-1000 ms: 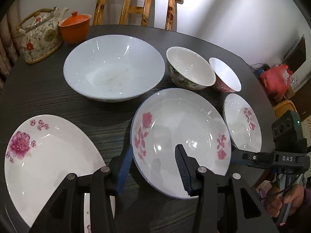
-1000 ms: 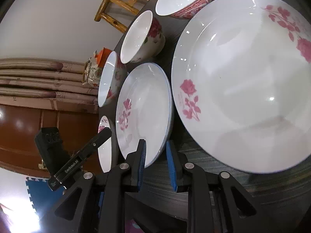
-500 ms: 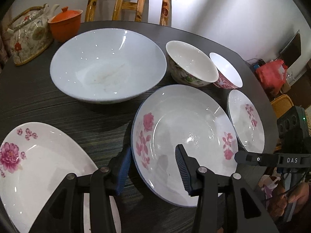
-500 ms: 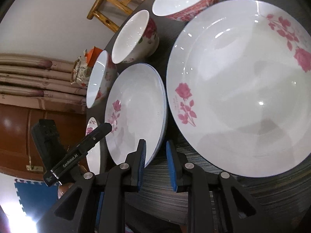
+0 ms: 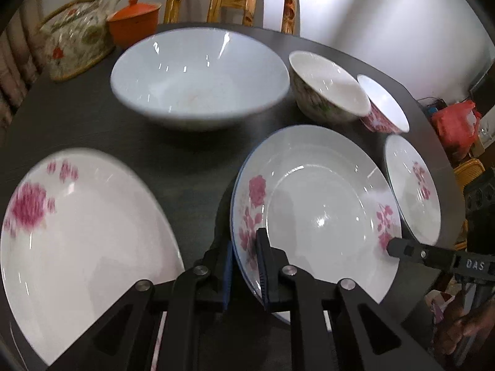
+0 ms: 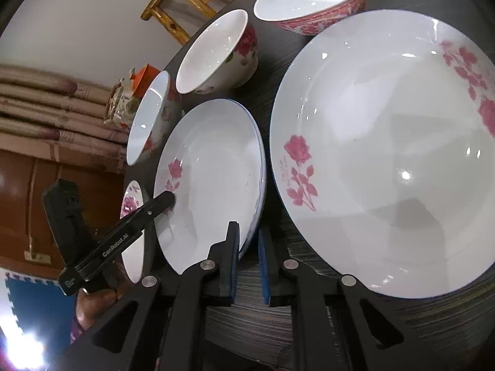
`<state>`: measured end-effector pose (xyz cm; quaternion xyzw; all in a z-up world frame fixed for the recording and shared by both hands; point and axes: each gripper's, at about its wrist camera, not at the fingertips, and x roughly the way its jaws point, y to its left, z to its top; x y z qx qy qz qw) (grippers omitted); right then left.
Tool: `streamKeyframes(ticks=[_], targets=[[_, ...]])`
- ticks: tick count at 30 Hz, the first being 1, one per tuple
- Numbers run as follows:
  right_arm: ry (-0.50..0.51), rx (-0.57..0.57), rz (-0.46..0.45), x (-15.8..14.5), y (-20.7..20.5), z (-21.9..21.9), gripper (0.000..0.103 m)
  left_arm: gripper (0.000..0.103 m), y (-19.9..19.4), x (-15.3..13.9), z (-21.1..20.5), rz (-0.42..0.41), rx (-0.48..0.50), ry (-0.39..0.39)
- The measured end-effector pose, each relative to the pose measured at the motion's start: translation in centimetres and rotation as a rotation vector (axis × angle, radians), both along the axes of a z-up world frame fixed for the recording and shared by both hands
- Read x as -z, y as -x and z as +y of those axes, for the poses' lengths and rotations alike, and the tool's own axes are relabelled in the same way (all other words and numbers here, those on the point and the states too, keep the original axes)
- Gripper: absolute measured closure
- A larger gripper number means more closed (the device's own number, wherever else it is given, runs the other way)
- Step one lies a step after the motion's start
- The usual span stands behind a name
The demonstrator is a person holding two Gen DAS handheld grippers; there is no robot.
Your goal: Organize plates and bowls
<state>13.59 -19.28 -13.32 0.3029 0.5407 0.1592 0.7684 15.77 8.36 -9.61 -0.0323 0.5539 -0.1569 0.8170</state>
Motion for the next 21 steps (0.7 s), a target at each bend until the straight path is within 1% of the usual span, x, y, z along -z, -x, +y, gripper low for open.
streamKeyframes(ticks=[3,6,7,8,9,11,12,13,14,16,17,18,20,21], targets=[[0.010,-0.023,0.003,0.0,0.7,-0.3,0.090,0.088,2.1,0.0,-0.3,0.012,0.016,-0.004],[0.029,-0.054,0.006,0.0,1.7,-0.6,0.091,0.087,3.0,0.0,-0.4,0.006,0.019,-0.016],[0.031,-0.062,0.007,0.1,1.9,-0.5,0.091,0.085,2.9,-0.1,-0.6,-0.004,0.020,-0.029],[0.033,-0.072,0.008,0.1,2.1,-0.5,0.091,0.078,2.7,-0.1,-0.7,-0.010,0.020,-0.051],[0.029,-0.071,0.008,0.1,2.1,-0.6,0.088,0.072,2.4,-0.1,-0.7,-0.008,0.021,-0.056],[0.014,-0.056,0.008,0.2,1.8,-0.7,0.088,0.069,1.7,-0.2,-0.5,-0.012,0.011,-0.050],[0.014,-0.048,0.011,0.3,1.5,-0.8,0.084,0.069,1.3,-0.3,-0.2,-0.018,0.010,-0.043],[0.014,-0.040,0.008,0.3,1.3,-1.0,0.077,0.069,0.9,-0.3,-0.2,-0.018,0.015,-0.033],[0.005,-0.033,0.003,0.4,1.1,-1.1,0.075,0.069,0.7,-0.1,-0.3,-0.020,0.017,-0.026],[-0.007,-0.030,0.005,0.5,0.7,-1.1,0.074,0.069,0.5,0.1,-0.3,-0.027,0.022,-0.010],[-0.005,-0.031,0.004,0.6,0.6,-1.0,0.074,0.073,0.6,0.3,-0.6,-0.023,0.031,-0.011],[0.003,-0.038,0.002,0.7,0.5,-0.8,0.076,0.082,0.7,0.5,-0.8,-0.019,0.036,-0.018],[0.017,-0.054,-0.008,0.7,0.5,-0.4,0.081,0.082,1.0,0.3,-1.0,-0.029,0.033,-0.033],[0.035,-0.066,-0.008,0.8,0.5,-0.1,0.089,0.083,1.2,0.3,-0.9,-0.029,0.032,-0.034]])
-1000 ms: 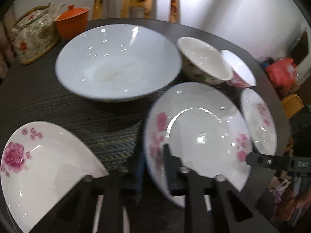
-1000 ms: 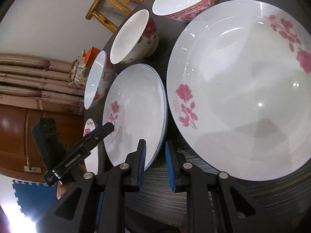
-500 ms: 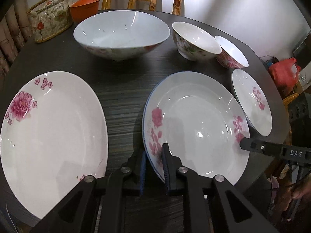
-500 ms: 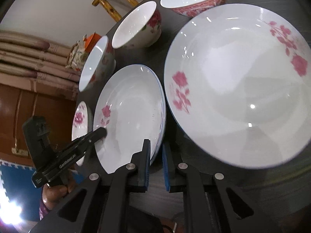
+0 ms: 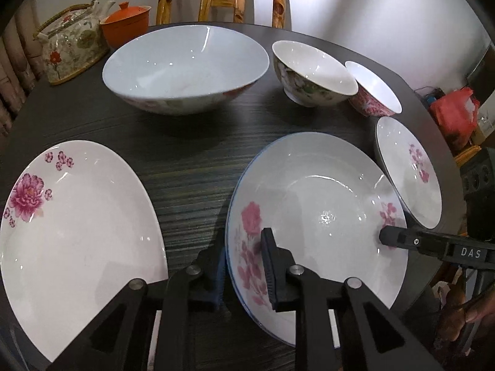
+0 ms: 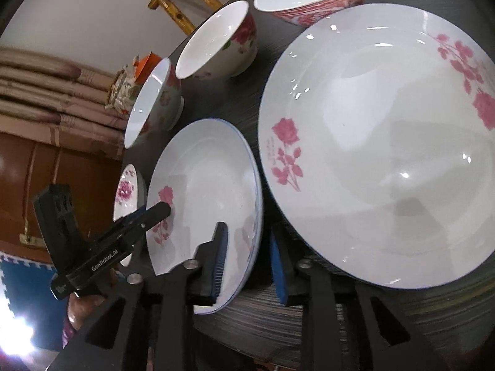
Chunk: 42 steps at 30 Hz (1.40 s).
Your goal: Organize plates and bowls
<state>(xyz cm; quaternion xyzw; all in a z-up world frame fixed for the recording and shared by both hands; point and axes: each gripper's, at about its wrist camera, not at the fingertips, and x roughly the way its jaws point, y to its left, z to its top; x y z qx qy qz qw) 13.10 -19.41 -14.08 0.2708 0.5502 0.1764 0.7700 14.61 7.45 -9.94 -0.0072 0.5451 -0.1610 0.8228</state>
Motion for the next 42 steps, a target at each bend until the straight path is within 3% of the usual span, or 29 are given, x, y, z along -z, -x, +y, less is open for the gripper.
streamKeyframes(ticks=[13,29,42], targets=[[0.026,-0.037,-0.029,-0.9,1.5,0.1,0.091,0.088,3.5,-2.7,1.0,-0.032,-0.075,0.032],[0.011,-0.177,-0.095,-4.7,-0.6,6.9,0.091,0.088,6.4,-6.0,9.6,-0.097,-0.294,0.066],[0.058,-0.269,-0.104,-5.0,-2.6,13.0,0.091,0.087,5.8,-4.3,14.4,-0.069,-0.407,0.045]])
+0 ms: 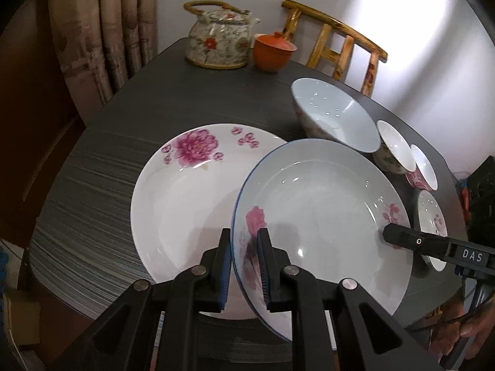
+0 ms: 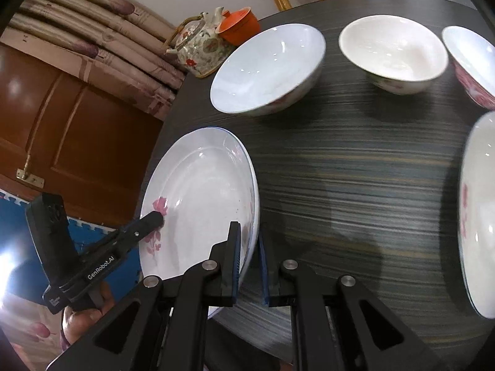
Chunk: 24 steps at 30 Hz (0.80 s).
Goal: Organize plates and bowls
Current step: 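Carry the rose-print plate onto the peony-print plate with both tools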
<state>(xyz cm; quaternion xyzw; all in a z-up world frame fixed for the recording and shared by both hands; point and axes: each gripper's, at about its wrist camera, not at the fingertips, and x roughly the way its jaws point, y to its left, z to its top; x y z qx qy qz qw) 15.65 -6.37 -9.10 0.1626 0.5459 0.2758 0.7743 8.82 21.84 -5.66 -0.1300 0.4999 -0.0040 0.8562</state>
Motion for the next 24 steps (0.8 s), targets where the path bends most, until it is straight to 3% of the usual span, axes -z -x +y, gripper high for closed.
streamKeyframes(ticks=[15,24], targets=[[0.027,-0.016,0.023,0.5,-0.9,1.3,0.091,0.086,-0.5,0.9,1.1,0.014,-0.047,-0.026],[0.034,-0.024,0.005,-0.2,-1.1,2.4,0.089,0.085,-0.8,1.5,1.3,0.032,-0.062,-0.097]])
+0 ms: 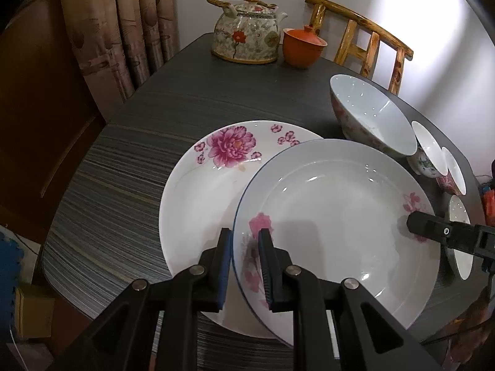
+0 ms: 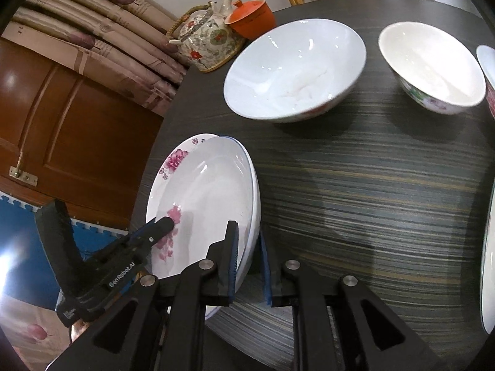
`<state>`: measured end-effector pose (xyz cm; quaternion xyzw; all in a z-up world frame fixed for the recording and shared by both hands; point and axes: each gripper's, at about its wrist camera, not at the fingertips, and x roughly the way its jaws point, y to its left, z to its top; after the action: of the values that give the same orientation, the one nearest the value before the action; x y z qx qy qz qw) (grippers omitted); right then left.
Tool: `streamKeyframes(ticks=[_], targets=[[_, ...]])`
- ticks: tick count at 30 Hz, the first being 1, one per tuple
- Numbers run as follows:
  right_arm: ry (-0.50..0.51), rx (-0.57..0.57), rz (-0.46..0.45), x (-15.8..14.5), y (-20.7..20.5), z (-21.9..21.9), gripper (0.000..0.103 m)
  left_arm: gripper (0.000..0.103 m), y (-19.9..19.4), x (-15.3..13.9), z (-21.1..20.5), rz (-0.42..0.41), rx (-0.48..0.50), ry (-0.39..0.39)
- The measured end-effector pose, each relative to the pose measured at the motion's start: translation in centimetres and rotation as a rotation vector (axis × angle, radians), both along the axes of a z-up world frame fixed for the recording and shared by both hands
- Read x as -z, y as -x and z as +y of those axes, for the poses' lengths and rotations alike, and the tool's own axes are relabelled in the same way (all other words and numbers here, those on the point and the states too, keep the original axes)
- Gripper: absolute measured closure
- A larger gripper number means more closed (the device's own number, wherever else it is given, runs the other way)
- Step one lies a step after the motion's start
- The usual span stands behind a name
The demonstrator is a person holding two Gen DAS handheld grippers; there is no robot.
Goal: Organize plates and bowls
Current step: 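Carry the rose-print plate onto the peony-print plate with both tools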
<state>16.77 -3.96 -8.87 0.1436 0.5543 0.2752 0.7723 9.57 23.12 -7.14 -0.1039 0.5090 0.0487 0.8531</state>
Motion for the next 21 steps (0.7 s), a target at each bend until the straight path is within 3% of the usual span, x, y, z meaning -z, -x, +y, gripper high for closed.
streamKeyframes(ticks=[9,21], targets=[[0.003,-0.006,-0.012,-0.4,-0.4,0.8,0.086,0.085,0.1,-1.1,0.6,-0.041,-0.029,-0.062],[0.023,-0.021,-0.025,-0.1,-0.5,1.9,0.088,0.075,0.7,-2.4,1.7,-0.099,-0.091,-0.058]])
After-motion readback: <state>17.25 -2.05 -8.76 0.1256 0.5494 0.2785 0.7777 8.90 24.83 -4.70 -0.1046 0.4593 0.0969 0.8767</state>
